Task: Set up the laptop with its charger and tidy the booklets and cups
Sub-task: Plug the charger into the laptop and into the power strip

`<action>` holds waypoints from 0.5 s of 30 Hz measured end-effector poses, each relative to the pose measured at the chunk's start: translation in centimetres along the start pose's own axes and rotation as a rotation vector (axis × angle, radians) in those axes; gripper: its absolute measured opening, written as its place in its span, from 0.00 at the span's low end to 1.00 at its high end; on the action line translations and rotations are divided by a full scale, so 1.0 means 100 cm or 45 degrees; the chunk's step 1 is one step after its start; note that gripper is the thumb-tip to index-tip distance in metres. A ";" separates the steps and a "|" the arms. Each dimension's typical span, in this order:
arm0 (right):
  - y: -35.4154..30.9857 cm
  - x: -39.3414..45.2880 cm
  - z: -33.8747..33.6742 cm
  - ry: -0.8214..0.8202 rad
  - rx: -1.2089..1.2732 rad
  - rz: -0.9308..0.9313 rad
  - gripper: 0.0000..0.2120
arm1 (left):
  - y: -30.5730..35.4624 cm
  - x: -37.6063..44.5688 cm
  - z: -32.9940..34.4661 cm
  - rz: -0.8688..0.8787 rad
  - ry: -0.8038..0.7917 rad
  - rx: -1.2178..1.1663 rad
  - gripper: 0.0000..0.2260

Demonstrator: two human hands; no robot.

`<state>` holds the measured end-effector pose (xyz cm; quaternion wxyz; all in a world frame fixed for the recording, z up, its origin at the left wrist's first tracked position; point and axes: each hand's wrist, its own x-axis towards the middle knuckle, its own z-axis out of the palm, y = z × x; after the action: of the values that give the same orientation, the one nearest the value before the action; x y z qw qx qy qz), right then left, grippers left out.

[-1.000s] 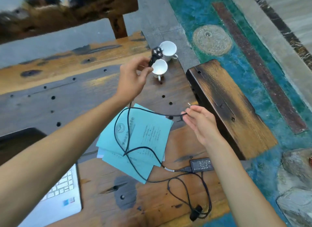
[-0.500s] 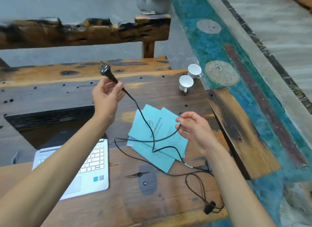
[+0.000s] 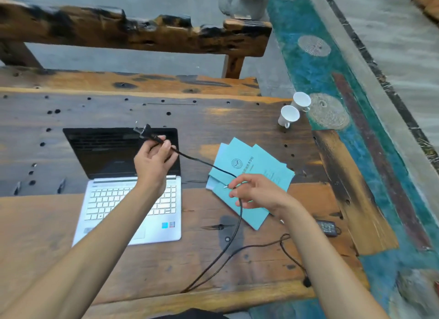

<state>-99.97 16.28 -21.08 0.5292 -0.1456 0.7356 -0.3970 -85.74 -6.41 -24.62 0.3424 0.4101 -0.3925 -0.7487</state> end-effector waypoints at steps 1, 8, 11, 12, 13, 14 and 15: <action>0.007 0.008 0.011 -0.009 -0.078 0.025 0.05 | -0.004 -0.001 -0.009 -0.023 0.022 -0.013 0.05; 0.071 0.072 0.077 0.147 -0.436 0.053 0.08 | -0.031 0.004 -0.074 -0.222 0.206 0.119 0.06; 0.088 0.096 0.096 0.335 -0.349 0.063 0.13 | -0.040 0.009 -0.094 -0.310 0.267 0.200 0.05; 0.092 0.103 0.101 0.390 -0.323 0.069 0.15 | -0.043 0.011 -0.100 -0.341 0.278 0.213 0.03; 0.096 0.109 0.105 0.439 -0.326 0.069 0.16 | -0.045 0.013 -0.106 -0.373 0.289 0.225 0.03; 0.099 0.115 0.109 0.480 -0.356 0.063 0.16 | -0.048 0.014 -0.111 -0.407 0.301 0.230 0.03; 0.101 0.120 0.113 0.513 -0.388 0.057 0.17 | -0.050 0.016 -0.115 -0.442 0.313 0.232 0.03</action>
<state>-92.57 10.32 -37.90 0.3525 -0.1254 0.8806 -0.2906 -77.24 -8.95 -33.63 0.2152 0.5890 -0.3373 -0.7022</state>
